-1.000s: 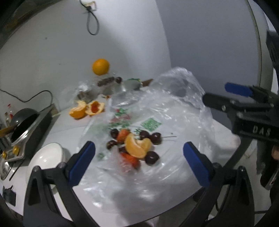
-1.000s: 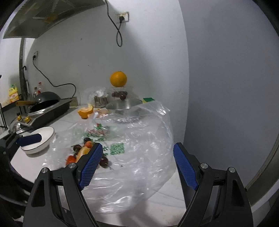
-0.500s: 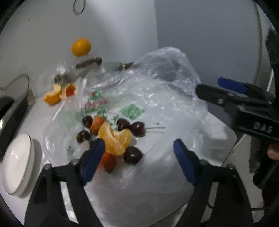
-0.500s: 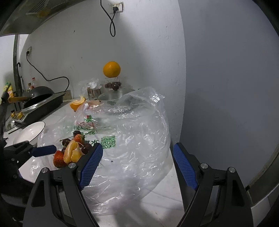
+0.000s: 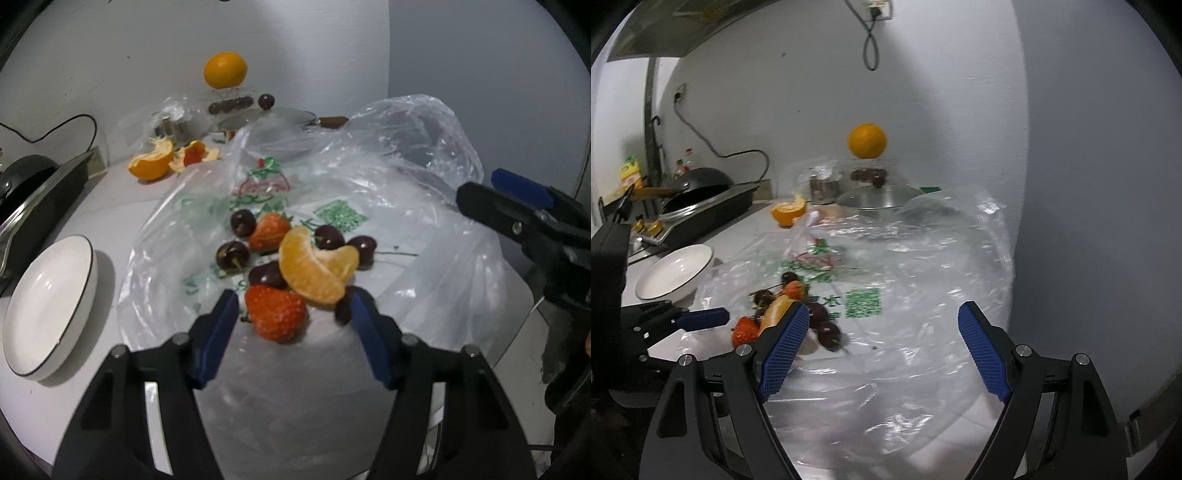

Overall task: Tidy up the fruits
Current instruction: 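Move both tools toward the fruit on the plastic bag, then grasp a strawberry with the left tool while the right tool grasps a mandarin segment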

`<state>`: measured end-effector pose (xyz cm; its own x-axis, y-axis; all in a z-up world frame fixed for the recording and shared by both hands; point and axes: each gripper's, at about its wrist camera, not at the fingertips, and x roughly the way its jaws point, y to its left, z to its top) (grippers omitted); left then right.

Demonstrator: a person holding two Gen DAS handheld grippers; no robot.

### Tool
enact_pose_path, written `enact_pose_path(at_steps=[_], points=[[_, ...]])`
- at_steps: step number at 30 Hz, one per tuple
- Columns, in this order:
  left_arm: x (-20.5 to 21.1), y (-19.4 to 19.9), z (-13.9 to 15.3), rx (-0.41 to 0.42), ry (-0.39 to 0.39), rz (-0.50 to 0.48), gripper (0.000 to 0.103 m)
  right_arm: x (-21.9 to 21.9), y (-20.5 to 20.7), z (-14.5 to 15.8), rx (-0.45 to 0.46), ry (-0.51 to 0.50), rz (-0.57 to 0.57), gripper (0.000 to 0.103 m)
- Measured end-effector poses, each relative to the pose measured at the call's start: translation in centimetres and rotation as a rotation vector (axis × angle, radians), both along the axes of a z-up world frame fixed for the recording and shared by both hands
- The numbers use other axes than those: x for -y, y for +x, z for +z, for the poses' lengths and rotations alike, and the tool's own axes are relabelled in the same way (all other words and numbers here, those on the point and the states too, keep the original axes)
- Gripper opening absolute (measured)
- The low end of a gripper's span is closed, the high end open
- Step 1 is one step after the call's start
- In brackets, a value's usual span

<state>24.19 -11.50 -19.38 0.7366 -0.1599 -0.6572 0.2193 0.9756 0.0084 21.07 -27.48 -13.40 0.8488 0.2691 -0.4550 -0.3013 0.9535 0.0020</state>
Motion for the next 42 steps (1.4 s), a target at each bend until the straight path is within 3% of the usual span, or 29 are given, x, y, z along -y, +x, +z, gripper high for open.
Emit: enact_pose_path(at_steps=[8,10,16,19,22,29,33,38,42], points=[[-1.9,0.7,-0.6,-0.034,-0.071,-0.017,0.064,-2.0,-0.3,-0.3,-0.014,-0.022,0.112,0.084],[-2.4,0.7,-0.5,-0.037,-0.071,-0.015,0.060,-2.2,-0.4,-0.3,-0.019,-0.030,0.134,0.077],[-2.3,0.4,-0.2,-0.038,-0.068,-0.037,0.060,-3.8,0.2,-0.6,-0.051,-0.058,0.186,0.056],[-2.5,0.6,0.0,-0.031,-0.060,-0.033,0.060,-4.5,1.0,-0.7,-0.068,-0.063,0.199,0.052],[-2.4,1.1,-0.7,-0.064,-0.052,-0.043,0.060,-5.1,1.9,-1.7,-0.121,-0.075,0.237,0.042],[-1.6,1.9,-1.8,-0.093,0.002,-0.080,0.060,-6.2,1.6,-4.2,-0.223,-0.114,0.317,0.040],[-1.7,2.3,-1.8,-0.090,0.004,-0.077,0.060,-6.4,1.9,-4.2,-0.238,-0.115,0.329,0.040],[-2.3,2.2,-1.6,-0.081,0.001,-0.080,0.049,-6.7,2.9,-4.1,-0.278,-0.079,0.360,0.040],[-2.7,2.0,-1.6,-0.081,-0.002,-0.084,0.048,-7.2,3.5,-4.7,-0.332,-0.070,0.369,0.039]])
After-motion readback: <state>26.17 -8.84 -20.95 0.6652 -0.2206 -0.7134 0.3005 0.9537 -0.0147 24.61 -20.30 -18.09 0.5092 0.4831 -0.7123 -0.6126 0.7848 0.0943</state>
